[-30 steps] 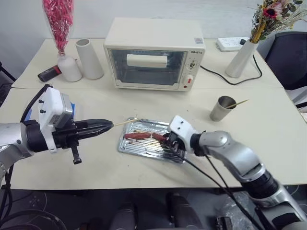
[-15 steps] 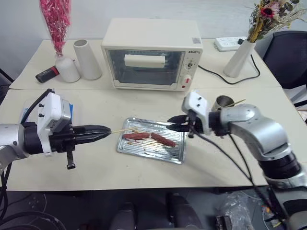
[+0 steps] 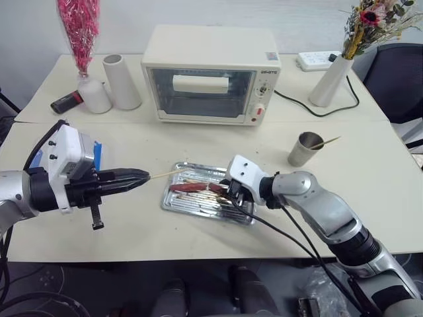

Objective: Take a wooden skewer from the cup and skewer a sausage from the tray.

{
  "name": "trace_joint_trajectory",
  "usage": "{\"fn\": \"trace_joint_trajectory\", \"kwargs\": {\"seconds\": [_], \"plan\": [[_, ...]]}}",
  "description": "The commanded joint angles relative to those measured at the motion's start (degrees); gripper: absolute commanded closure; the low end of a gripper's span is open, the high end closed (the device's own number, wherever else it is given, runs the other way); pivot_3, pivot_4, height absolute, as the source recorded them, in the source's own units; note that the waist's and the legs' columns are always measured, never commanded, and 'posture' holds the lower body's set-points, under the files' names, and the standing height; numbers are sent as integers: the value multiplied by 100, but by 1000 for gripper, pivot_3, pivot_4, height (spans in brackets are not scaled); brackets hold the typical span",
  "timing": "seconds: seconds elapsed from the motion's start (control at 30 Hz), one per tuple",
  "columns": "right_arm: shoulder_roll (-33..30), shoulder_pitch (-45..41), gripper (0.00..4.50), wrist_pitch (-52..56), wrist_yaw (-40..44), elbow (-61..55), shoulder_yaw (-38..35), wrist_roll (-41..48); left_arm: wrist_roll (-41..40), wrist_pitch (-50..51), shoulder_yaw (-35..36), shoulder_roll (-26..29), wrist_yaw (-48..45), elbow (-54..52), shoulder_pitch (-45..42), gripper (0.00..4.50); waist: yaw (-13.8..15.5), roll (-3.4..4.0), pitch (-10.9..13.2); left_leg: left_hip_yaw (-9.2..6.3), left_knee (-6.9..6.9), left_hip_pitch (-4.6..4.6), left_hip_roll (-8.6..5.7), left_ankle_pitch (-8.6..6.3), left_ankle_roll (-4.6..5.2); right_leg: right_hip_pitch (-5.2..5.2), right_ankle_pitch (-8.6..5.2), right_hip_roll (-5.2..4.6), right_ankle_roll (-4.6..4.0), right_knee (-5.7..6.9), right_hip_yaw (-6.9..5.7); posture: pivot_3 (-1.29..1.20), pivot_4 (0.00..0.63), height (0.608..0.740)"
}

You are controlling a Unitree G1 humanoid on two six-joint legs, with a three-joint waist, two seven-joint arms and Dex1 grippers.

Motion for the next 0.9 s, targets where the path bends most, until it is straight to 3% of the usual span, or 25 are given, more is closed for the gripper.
{"fn": "trace_joint_trajectory", "kwargs": {"seconds": [0.03,0.47,0.63,0.77,0.9], "plan": [[118,4,3434,-193,-99,51,129,-242,10,-81,84,47,37,-29,-118,4500,-6,0,0,0,0,0,0,0,0,0,0,0,0,0,0,0,150,740],[358,13,3434,-302,-68,431,207,-537,20,-77,40,46,69,5,-228,4500,-40,-2,-1,0,1,2,-1,1,-1,1,0,0,0,17,-1,0,150,740],[346,29,4376,-272,33,313,127,-456,26,-70,32,54,60,16,-244,4500,-70,-3,-2,0,1,3,-1,1,-1,1,0,0,0,19,-1,0,150,740],[197,-87,4376,-214,348,85,-103,-222,28,-77,-3,57,3,53,-248,4500,-74,-3,-2,-1,1,3,-1,1,-1,1,0,0,0,22,-1,0,150,740],[-214,-250,4376,-444,1180,-172,-599,379,-36,-60,-86,90,-131,41,-261,4500,-73,-3,-2,-1,1,2,-2,1,-1,1,0,-1,0,22,0,0,150,740]]}}
